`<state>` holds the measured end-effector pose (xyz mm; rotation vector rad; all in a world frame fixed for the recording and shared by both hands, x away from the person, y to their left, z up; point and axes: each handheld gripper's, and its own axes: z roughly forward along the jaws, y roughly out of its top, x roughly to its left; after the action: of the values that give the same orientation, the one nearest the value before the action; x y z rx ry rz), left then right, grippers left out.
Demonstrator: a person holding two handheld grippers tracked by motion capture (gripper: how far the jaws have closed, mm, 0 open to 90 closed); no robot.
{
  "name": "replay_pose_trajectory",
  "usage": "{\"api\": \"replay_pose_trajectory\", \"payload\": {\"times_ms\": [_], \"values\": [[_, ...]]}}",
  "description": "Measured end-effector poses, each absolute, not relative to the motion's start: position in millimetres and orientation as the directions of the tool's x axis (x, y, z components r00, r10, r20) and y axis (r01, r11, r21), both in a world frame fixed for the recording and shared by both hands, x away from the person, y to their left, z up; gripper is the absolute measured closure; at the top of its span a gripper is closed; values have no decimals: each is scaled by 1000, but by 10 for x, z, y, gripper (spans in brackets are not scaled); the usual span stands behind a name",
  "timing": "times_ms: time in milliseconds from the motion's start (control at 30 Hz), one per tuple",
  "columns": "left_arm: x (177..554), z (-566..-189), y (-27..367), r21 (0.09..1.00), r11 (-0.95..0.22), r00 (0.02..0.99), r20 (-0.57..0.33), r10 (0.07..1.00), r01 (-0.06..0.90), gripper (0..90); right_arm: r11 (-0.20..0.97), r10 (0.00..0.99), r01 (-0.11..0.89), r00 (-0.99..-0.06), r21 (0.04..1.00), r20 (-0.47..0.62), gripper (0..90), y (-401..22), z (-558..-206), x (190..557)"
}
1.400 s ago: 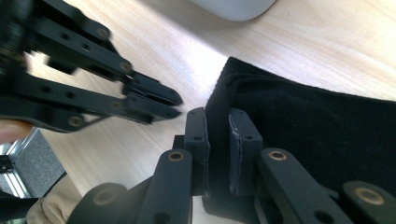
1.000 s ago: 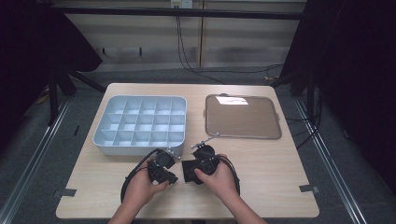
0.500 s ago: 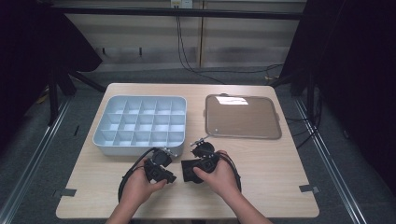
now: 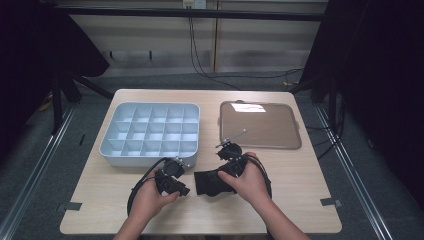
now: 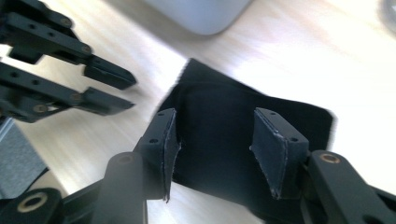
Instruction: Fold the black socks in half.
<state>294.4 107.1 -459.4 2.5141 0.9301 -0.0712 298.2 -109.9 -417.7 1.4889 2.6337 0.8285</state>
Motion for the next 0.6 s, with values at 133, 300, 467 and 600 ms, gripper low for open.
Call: {"api": "replay_pose_trajectory", "payload": {"times_ms": [133,300,467,600], "values": [[2957,-4569,1061,409,-661,768,-199,609,629,625,405,812,799,-538,445,225,554,-1228,-4210,2996],[2964,-4496,1024,421,-662,774,-192,603,620,617,406,825,811,-523,421,213,663,-1376,-4374,2985],[2978,-4396,965,447,-660,783,-181,595,604,617,396,830,823,-511,408,226,738,-1436,-4489,2970],[2985,-4333,868,478,-653,793,-181,581,587,613,395,828,826,-509,401,233,761,-1423,-4568,2948]]}}
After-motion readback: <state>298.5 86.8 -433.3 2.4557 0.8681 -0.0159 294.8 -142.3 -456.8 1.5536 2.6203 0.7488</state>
